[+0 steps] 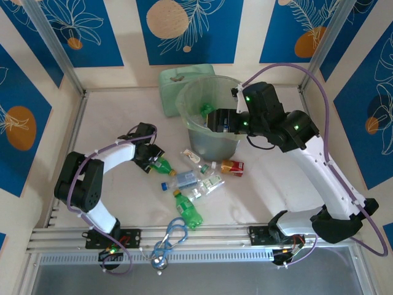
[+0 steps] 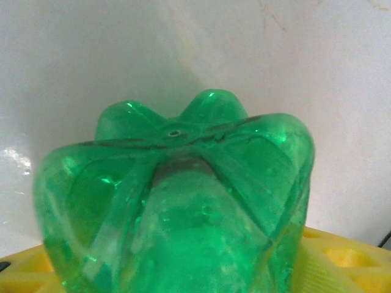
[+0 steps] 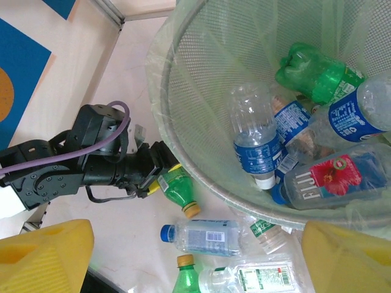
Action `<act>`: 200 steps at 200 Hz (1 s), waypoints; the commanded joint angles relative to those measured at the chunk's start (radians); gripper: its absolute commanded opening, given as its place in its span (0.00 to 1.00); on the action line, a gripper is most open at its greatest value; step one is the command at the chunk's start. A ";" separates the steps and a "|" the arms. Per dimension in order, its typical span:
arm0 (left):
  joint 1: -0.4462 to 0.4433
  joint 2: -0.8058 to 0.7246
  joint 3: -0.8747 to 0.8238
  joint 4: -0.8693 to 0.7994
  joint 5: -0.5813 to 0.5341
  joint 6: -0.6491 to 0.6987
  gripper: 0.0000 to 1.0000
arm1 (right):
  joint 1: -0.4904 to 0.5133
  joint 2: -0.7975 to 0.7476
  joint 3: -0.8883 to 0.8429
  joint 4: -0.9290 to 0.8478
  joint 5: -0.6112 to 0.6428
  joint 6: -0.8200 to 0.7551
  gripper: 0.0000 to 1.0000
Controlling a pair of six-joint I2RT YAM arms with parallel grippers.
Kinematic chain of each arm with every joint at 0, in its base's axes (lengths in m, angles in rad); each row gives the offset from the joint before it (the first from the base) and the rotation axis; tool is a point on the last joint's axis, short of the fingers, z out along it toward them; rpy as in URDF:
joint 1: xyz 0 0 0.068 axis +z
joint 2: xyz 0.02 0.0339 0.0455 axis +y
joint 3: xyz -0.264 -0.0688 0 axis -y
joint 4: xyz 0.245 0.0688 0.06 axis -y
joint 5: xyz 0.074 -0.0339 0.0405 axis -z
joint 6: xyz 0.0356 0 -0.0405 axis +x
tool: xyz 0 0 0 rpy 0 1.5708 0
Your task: Put the plastic bottles in the bin
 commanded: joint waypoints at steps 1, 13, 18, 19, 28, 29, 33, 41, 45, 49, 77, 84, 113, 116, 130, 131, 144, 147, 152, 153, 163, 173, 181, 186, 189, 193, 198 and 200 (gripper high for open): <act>0.015 -0.033 0.018 -0.024 0.013 0.028 0.60 | 0.003 -0.029 -0.019 0.011 0.022 0.019 0.88; 0.016 -0.046 0.016 -0.018 0.010 0.035 0.59 | 0.004 -0.037 -0.024 0.018 0.020 0.027 0.87; 0.018 -0.053 0.014 -0.017 0.009 0.038 0.59 | 0.004 -0.041 -0.028 0.025 0.014 0.029 0.87; 0.018 -0.056 0.014 -0.016 0.008 0.037 0.59 | 0.004 -0.043 -0.029 0.027 0.013 0.030 0.88; 0.020 -0.068 0.017 -0.016 0.006 0.044 0.58 | 0.004 -0.053 -0.037 0.043 -0.005 0.037 0.88; 0.021 -0.069 0.017 -0.015 0.006 0.045 0.58 | 0.004 -0.054 -0.037 0.045 -0.008 0.038 0.88; 0.022 -0.077 0.017 -0.012 0.006 0.049 0.58 | 0.004 -0.058 -0.039 0.052 -0.017 0.040 0.87; 0.024 -0.092 0.019 -0.008 0.005 0.055 0.57 | 0.006 -0.066 -0.046 0.068 -0.038 0.046 0.88; 0.025 -0.101 0.019 -0.007 0.003 0.056 0.57 | 0.006 -0.068 -0.048 0.075 -0.049 0.050 0.88; 0.028 -0.108 0.020 -0.007 0.003 0.058 0.57 | 0.008 -0.071 -0.052 0.083 -0.061 0.053 0.88; 0.046 -0.174 0.038 -0.016 0.005 0.086 0.54 | 0.038 -0.062 -0.071 0.134 -0.135 0.080 0.88; 0.051 -0.197 0.048 -0.025 0.007 0.095 0.54 | 0.053 -0.054 -0.073 0.142 -0.147 0.084 0.88; 0.069 -0.299 0.140 -0.060 0.004 0.184 0.53 | 0.130 0.006 -0.031 0.128 -0.118 0.070 0.87; 0.071 -0.308 0.155 -0.063 0.005 0.196 0.53 | 0.136 0.011 -0.026 0.124 -0.113 0.068 0.87; 0.073 -0.347 0.237 -0.088 0.000 0.243 0.54 | 0.144 0.022 -0.005 0.120 -0.098 0.065 0.87; 0.073 -0.349 0.244 -0.091 0.000 0.247 0.53 | 0.144 0.022 -0.004 0.120 -0.097 0.065 0.87; 0.075 -0.358 0.348 -0.136 -0.006 0.302 0.54 | 0.143 0.022 0.002 0.128 -0.079 0.068 0.87; 0.074 -0.358 0.375 -0.150 -0.008 0.312 0.54 | 0.143 0.019 0.003 0.130 -0.072 0.069 0.86; 0.074 -0.355 0.420 -0.170 -0.010 0.330 0.54 | 0.144 0.016 0.003 0.133 -0.063 0.070 0.86; 0.074 -0.355 0.429 -0.174 -0.009 0.333 0.54 | 0.144 0.015 0.003 0.133 -0.061 0.070 0.86; 0.074 -0.344 0.511 -0.196 0.005 0.362 0.54 | 0.143 0.005 -0.001 0.142 -0.043 0.074 0.86; 0.073 -0.325 0.590 -0.204 0.032 0.382 0.54 | 0.142 -0.006 -0.011 0.149 -0.020 0.081 0.86; 0.072 -0.304 0.651 -0.208 0.064 0.394 0.55 | 0.140 -0.018 -0.021 0.152 -0.001 0.089 0.86; 0.071 -0.282 0.696 -0.212 0.086 0.401 0.55 | 0.140 -0.027 -0.029 0.153 0.018 0.095 0.86; 0.069 -0.269 0.723 -0.215 0.101 0.406 0.55 | 0.141 -0.031 -0.033 0.153 0.031 0.100 0.86; 0.067 -0.249 0.759 -0.224 0.116 0.413 0.55 | 0.141 -0.041 -0.040 0.154 0.047 0.106 0.86; 0.060 -0.223 0.806 -0.237 0.132 0.422 0.55 | 0.141 -0.053 -0.052 0.154 0.066 0.114 0.86; 0.058 -0.213 0.824 -0.243 0.136 0.427 0.55 | 0.141 -0.057 -0.057 0.156 0.073 0.117 0.86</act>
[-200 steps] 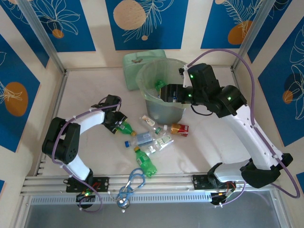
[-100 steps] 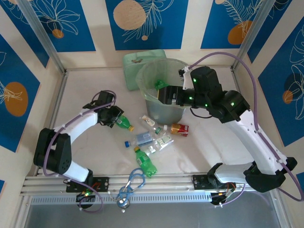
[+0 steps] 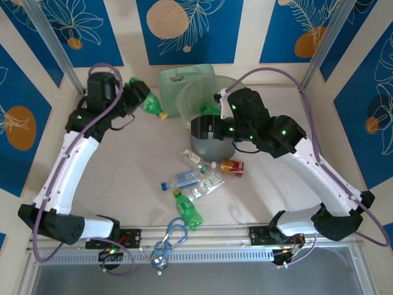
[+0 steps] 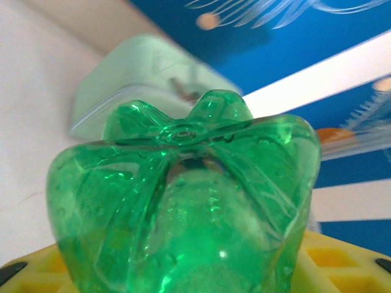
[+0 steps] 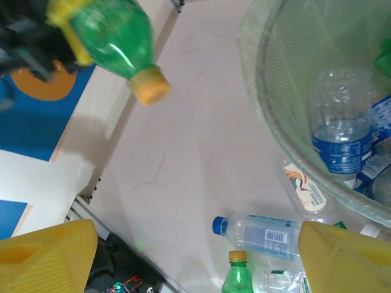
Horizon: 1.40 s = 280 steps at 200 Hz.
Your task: Put the plastic bottles in the bin
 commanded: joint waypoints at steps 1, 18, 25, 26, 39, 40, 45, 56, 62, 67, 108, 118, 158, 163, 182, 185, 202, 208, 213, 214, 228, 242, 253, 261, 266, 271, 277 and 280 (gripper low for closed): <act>-0.008 0.100 0.166 -0.084 0.101 0.095 0.55 | -0.001 -0.069 -0.020 0.025 0.106 0.040 0.86; -0.039 0.197 0.318 -0.118 0.142 0.131 0.55 | -0.008 -0.113 -0.064 0.023 0.158 0.068 0.86; -0.057 0.238 0.379 -0.133 0.155 0.145 0.55 | -0.013 -0.132 -0.083 0.021 0.170 0.081 0.86; -0.059 0.244 0.388 -0.135 0.157 0.147 0.55 | -0.015 -0.133 -0.086 0.020 0.172 0.083 0.86; -0.094 0.322 0.496 -0.165 0.162 0.161 0.55 | -0.033 -0.168 -0.117 0.008 0.180 0.109 0.86; -0.097 0.328 0.503 -0.166 0.162 0.161 0.55 | -0.035 -0.170 -0.119 0.008 0.180 0.110 0.86; -0.111 0.353 0.538 -0.173 0.159 0.163 0.55 | -0.042 -0.184 -0.130 0.004 0.180 0.118 0.86; -0.142 0.408 0.597 -0.176 0.149 0.163 0.55 | -0.059 -0.213 -0.152 -0.004 0.175 0.134 0.86; -0.159 0.435 0.620 -0.175 0.142 0.162 0.55 | -0.068 -0.228 -0.165 -0.007 0.171 0.139 0.86; -0.172 0.456 0.639 -0.170 0.139 0.164 0.55 | -0.075 -0.239 -0.175 -0.010 0.165 0.143 0.86; -0.244 0.661 0.857 -0.275 0.140 0.182 0.54 | -0.129 -0.321 -0.229 -0.046 0.151 0.170 0.86; -0.255 0.676 0.866 -0.292 0.124 0.190 0.54 | -0.140 -0.335 -0.238 -0.056 0.149 0.176 0.86; -0.276 0.688 0.834 -0.321 0.091 0.216 0.60 | -0.183 -0.366 -0.276 -0.089 0.145 0.195 0.86; -0.277 0.686 0.830 -0.320 0.089 0.218 0.62 | -0.188 -0.368 -0.281 -0.092 0.145 0.199 0.86; -0.280 0.675 0.804 -0.315 0.074 0.225 0.70 | -0.207 -0.373 -0.303 -0.104 0.144 0.224 0.86; -0.280 0.673 0.800 -0.312 0.072 0.224 0.72 | -0.210 -0.375 -0.308 -0.105 0.144 0.228 0.86; -0.282 0.660 0.776 -0.294 0.069 0.224 0.79 | -0.228 -0.382 -0.325 -0.109 0.133 0.247 0.86; -0.282 0.656 0.770 -0.288 0.069 0.222 0.81 | -0.235 -0.384 -0.331 -0.107 0.126 0.252 0.86; -0.282 0.652 0.767 -0.283 0.069 0.222 0.82 | -0.239 -0.386 -0.337 -0.106 0.120 0.254 0.86; -0.282 0.651 0.767 -0.283 0.069 0.222 0.82 | -0.240 -0.386 -0.337 -0.106 0.119 0.254 0.86; -0.284 0.644 0.767 -0.275 0.070 0.221 0.83 | -0.245 -0.386 -0.348 -0.106 0.108 0.258 0.86; -0.283 0.627 0.763 -0.262 0.073 0.217 0.83 | -0.242 -0.386 -0.360 -0.106 0.092 0.259 0.86; -0.284 0.600 0.744 -0.240 0.076 0.215 0.83 | -0.234 -0.385 -0.377 -0.105 0.077 0.264 0.85; -0.283 0.569 0.718 -0.216 0.074 0.220 0.83 | -0.221 -0.386 -0.393 -0.100 0.068 0.270 0.85; -0.283 0.543 0.694 -0.198 0.069 0.224 0.83 | -0.208 -0.386 -0.402 -0.098 0.065 0.275 0.85; -0.283 0.512 0.661 -0.176 0.060 0.230 0.83 | -0.193 -0.386 -0.414 -0.093 0.061 0.280 0.85; -0.284 0.467 0.612 -0.142 0.044 0.234 0.83 | -0.168 -0.386 -0.427 -0.088 0.064 0.286 0.84; -0.281 0.443 0.583 -0.124 0.033 0.236 0.83 | -0.153 -0.386 -0.436 -0.087 0.068 0.290 0.84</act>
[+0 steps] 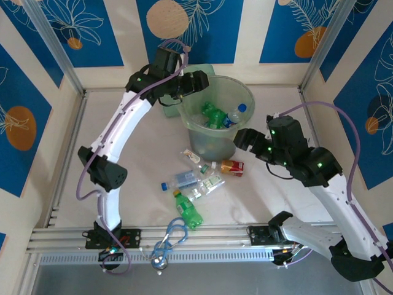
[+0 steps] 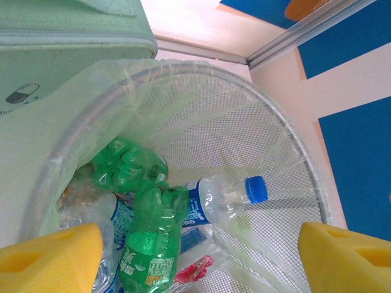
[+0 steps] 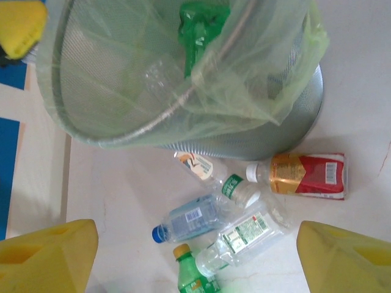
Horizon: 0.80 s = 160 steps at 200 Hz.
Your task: Put the plastic bottles in the bin
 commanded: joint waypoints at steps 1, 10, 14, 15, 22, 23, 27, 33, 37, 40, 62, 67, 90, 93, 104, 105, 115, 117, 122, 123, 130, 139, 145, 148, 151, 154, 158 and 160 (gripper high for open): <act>-0.010 -0.187 -0.111 0.123 -0.049 0.025 0.83 | 0.068 -0.006 -0.050 0.012 -0.032 0.038 0.84; -0.005 -0.270 -0.217 0.184 -0.090 0.024 0.85 | 0.122 -0.002 -0.074 0.016 -0.009 0.054 0.84; -0.003 -0.310 -0.272 0.215 -0.108 0.023 0.85 | 0.147 0.002 -0.083 0.018 0.001 0.061 0.84; -0.002 -0.320 -0.278 0.222 -0.113 0.023 0.86 | 0.154 0.003 -0.085 0.018 0.003 0.062 0.84; 0.005 -0.390 -0.384 0.276 -0.140 0.016 0.87 | 0.196 0.013 -0.101 0.022 0.015 0.075 0.84; 0.007 -0.400 -0.398 0.283 -0.146 0.014 0.87 | 0.203 0.014 -0.104 0.022 0.017 0.076 0.84; 0.014 -0.438 -0.451 0.309 -0.163 0.009 0.88 | 0.230 0.023 -0.112 0.027 0.024 0.084 0.84; 0.028 -0.493 -0.533 0.340 -0.181 -0.004 0.88 | 0.267 0.037 -0.125 0.037 0.029 0.087 0.85; 0.040 -0.527 -0.581 0.354 -0.190 -0.015 0.88 | 0.292 0.047 -0.134 0.045 0.030 0.090 0.85; 0.049 -0.551 -0.618 0.362 -0.194 -0.024 0.88 | 0.310 0.057 -0.141 0.052 0.029 0.090 0.85; 0.141 -0.687 -0.844 0.371 -0.174 -0.101 0.87 | 0.408 0.174 -0.150 0.093 -0.052 0.034 0.88; 0.162 -0.710 -0.887 0.368 -0.158 -0.116 0.87 | 0.424 0.211 -0.142 0.093 -0.080 0.016 0.88; 0.214 -0.794 -1.060 0.345 -0.122 -0.150 0.87 | 0.492 0.399 -0.087 0.066 -0.168 -0.070 0.87; 0.217 -0.803 -1.080 0.342 -0.121 -0.153 0.87 | 0.499 0.423 -0.080 0.062 -0.172 -0.077 0.86; 0.223 -0.829 -1.146 0.331 -0.114 -0.155 0.87 | 0.515 0.494 -0.054 0.056 -0.195 -0.101 0.86; 0.224 -0.830 -1.153 0.330 -0.113 -0.155 0.87 | 0.516 0.500 -0.052 0.057 -0.196 -0.104 0.86; 0.228 -0.847 -1.201 0.316 -0.107 -0.162 0.87 | 0.525 0.553 -0.033 0.068 -0.215 -0.122 0.86; 0.229 -0.850 -1.209 0.313 -0.108 -0.164 0.87 | 0.527 0.563 -0.029 0.069 -0.220 -0.127 0.86; 0.230 -0.857 -1.231 0.305 -0.110 -0.169 0.87 | 0.528 0.589 -0.014 0.072 -0.231 -0.138 0.85; 0.230 -0.859 -1.235 0.302 -0.111 -0.171 0.87 | 0.529 0.594 -0.013 0.073 -0.233 -0.140 0.85; 0.233 -0.870 -1.263 0.290 -0.118 -0.184 0.87 | 0.537 0.629 0.010 0.080 -0.249 -0.157 0.85; 0.240 -0.883 -1.297 0.276 -0.121 -0.204 0.87 | 0.546 0.677 0.044 0.079 -0.252 -0.174 0.84; 0.248 -0.891 -1.318 0.269 -0.119 -0.218 0.87 | 0.553 0.710 0.069 0.073 -0.253 -0.185 0.84; 0.253 -0.895 -1.327 0.265 -0.118 -0.224 0.87 | 0.556 0.725 0.080 0.071 -0.255 -0.190 0.84; 0.258 -0.899 -1.336 0.261 -0.118 -0.230 0.87 | 0.557 0.740 0.095 0.067 -0.255 -0.197 0.83; 0.264 -0.904 -1.345 0.256 -0.116 -0.237 0.87 | 0.559 0.758 0.106 0.064 -0.256 -0.205 0.82; 0.273 -0.909 -1.356 0.250 -0.111 -0.247 0.86 | 0.563 0.779 0.125 0.058 -0.255 -0.214 0.82; 0.278 -0.912 -1.362 0.247 -0.108 -0.250 0.85 | 0.566 0.789 0.135 0.054 -0.254 -0.219 0.82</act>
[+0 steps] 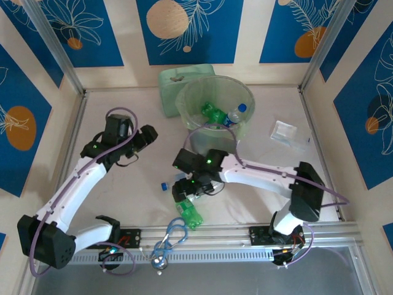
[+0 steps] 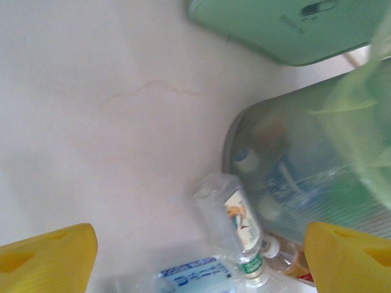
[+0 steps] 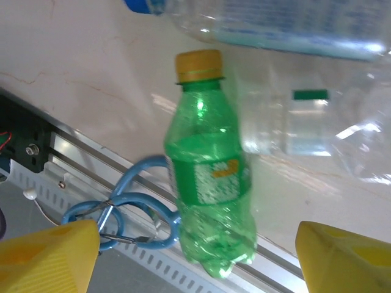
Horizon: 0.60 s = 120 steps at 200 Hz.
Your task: Put the plastic bottles in the bin
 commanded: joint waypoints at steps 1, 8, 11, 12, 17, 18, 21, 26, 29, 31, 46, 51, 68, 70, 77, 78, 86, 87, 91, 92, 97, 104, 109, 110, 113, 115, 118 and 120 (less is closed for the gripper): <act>0.045 -0.064 -0.049 -0.040 0.021 -0.067 0.85 | 0.022 0.090 0.106 -0.023 -0.049 -0.085 0.82; 0.063 -0.076 -0.069 -0.045 0.030 -0.083 0.84 | 0.028 0.126 0.144 -0.049 -0.045 -0.100 0.80; 0.071 -0.082 -0.079 -0.046 0.034 -0.087 0.83 | 0.030 0.141 0.159 -0.060 -0.043 -0.106 0.80; 0.073 -0.084 -0.082 -0.046 0.036 -0.089 0.83 | 0.032 0.146 0.165 -0.065 -0.042 -0.108 0.80; 0.085 -0.096 -0.098 -0.044 0.042 -0.098 0.82 | 0.038 0.168 0.187 -0.087 -0.039 -0.118 0.79; 0.087 -0.098 -0.102 -0.043 0.044 -0.100 0.82 | 0.039 0.172 0.192 -0.092 -0.038 -0.120 0.79; 0.093 -0.105 -0.111 -0.042 0.047 -0.105 0.82 | 0.041 0.185 0.205 -0.106 -0.036 -0.124 0.79; 0.101 -0.119 -0.124 -0.038 0.051 -0.110 0.82 | 0.048 0.201 0.223 -0.128 -0.031 -0.131 0.79; 0.106 -0.126 -0.132 -0.036 0.052 -0.110 0.82 | 0.052 0.210 0.232 -0.142 -0.029 -0.134 0.79; 0.109 -0.130 -0.137 -0.034 0.053 -0.112 0.82 | 0.055 0.215 0.236 -0.150 -0.028 -0.136 0.79; 0.121 -0.155 -0.155 -0.033 0.051 -0.108 0.82 | 0.075 0.234 0.251 -0.192 -0.029 -0.146 0.79; 0.125 -0.158 -0.156 -0.035 0.050 -0.106 0.82 | 0.082 0.235 0.248 -0.199 -0.031 -0.147 0.79; 0.130 -0.155 -0.154 -0.038 0.054 -0.092 0.82 | 0.097 0.240 0.230 -0.200 -0.041 -0.141 0.80; 0.130 -0.154 -0.153 -0.038 0.055 -0.091 0.82 | 0.098 0.242 0.229 -0.199 -0.040 -0.140 0.80; 0.132 -0.153 -0.152 -0.037 0.058 -0.088 0.82 | 0.100 0.253 0.227 -0.199 -0.037 -0.134 0.80; 0.131 -0.153 -0.152 -0.037 0.059 -0.087 0.82 | 0.100 0.254 0.227 -0.199 -0.037 -0.133 0.80; 0.133 -0.153 -0.152 -0.037 0.062 -0.084 0.81 | 0.100 0.273 0.231 -0.205 -0.028 -0.126 0.80; 0.133 -0.153 -0.152 -0.037 0.061 -0.083 0.81 | 0.099 0.276 0.233 -0.207 -0.027 -0.125 0.79; 0.133 -0.153 -0.151 -0.038 0.062 -0.081 0.81 | 0.099 0.283 0.238 -0.213 -0.023 -0.122 0.79; 0.133 -0.154 -0.151 -0.038 0.062 -0.081 0.81 | 0.099 0.289 0.240 -0.213 -0.022 -0.122 0.79; 0.134 -0.156 -0.151 -0.041 0.062 -0.079 0.81 | 0.100 0.303 0.247 -0.219 -0.018 -0.120 0.79; 0.136 -0.161 -0.152 -0.043 0.062 -0.076 0.81 | 0.101 0.318 0.258 -0.226 -0.015 -0.118 0.79; 0.137 -0.165 -0.152 -0.044 0.062 -0.074 0.81 | 0.103 0.331 0.266 -0.232 -0.014 -0.118 0.79; 0.138 -0.166 -0.152 -0.045 0.061 -0.073 0.81 | 0.103 0.333 0.267 -0.233 -0.014 -0.117 0.79; 0.137 -0.168 -0.152 -0.046 0.061 -0.072 0.81 | 0.105 0.341 0.272 -0.235 -0.014 -0.118 0.79; 0.137 -0.169 -0.153 -0.046 0.060 -0.070 0.81 | 0.106 0.344 0.274 -0.236 -0.013 -0.118 0.79; 0.139 -0.171 -0.153 -0.047 0.059 -0.068 0.81 | 0.107 0.350 0.278 -0.239 -0.012 -0.118 0.78; 0.139 -0.172 -0.154 -0.048 0.058 -0.067 0.81 | 0.109 0.354 0.280 -0.241 -0.011 -0.118 0.78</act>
